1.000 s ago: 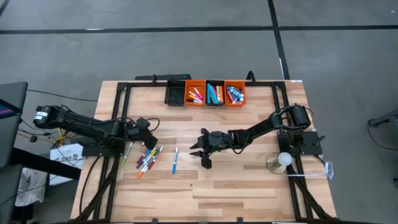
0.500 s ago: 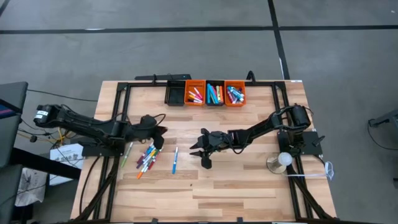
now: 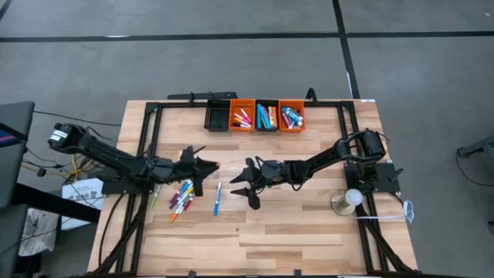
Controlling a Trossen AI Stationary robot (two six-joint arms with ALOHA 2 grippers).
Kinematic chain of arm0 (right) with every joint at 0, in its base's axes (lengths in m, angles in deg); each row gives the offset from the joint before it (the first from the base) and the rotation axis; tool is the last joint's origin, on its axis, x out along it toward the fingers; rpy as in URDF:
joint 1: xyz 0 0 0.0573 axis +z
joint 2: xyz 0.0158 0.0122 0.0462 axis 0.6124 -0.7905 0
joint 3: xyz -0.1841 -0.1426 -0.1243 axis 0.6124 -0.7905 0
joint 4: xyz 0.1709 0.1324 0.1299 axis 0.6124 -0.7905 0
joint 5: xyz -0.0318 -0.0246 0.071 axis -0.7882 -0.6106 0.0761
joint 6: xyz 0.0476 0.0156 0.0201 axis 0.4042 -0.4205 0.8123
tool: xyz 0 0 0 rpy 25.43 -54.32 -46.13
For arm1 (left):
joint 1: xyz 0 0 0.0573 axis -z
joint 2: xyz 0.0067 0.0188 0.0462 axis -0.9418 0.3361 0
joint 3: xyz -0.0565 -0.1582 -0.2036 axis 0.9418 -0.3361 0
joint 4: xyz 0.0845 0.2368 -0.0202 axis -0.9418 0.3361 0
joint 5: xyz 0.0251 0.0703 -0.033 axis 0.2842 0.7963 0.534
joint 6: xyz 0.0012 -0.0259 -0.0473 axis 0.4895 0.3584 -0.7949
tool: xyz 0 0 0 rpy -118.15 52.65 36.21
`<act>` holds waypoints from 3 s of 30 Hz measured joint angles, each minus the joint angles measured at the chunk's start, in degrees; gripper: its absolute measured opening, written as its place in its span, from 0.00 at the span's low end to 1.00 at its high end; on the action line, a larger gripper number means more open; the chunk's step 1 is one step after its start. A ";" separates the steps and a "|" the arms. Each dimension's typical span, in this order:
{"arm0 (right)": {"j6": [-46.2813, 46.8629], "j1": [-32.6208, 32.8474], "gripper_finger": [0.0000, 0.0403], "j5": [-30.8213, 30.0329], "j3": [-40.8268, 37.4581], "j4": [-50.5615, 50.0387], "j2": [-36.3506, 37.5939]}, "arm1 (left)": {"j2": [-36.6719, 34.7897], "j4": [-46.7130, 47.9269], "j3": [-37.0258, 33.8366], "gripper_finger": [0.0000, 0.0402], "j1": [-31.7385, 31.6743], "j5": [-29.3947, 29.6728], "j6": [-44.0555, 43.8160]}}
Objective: Pick & Place Markers
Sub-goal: Put the white orange highlighter pen into the left orange bin
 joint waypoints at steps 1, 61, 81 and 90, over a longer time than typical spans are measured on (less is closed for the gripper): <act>-0.02 -0.06 0.47 0.10 0.50 -0.24 0.00 | 1.16 -2.14 -0.01 0.12 0.29 0.00 0.89; -4.68 -4.03 0.07 -0.08 8.67 -2.35 -1.08 | 10.36 -18.32 0.04 0.44 1.15 -4.52 10.28; -4.26 -19.82 0.07 -3.34 15.19 -26.95 -0.57 | -11.26 27.79 0.08 0.51 1.42 2.86 -8.07; -4.68 -29.95 0.07 -3.16 24.15 -41.64 -1.10 | -6.35 27.98 0.07 0.50 -0.13 1.24 -8.35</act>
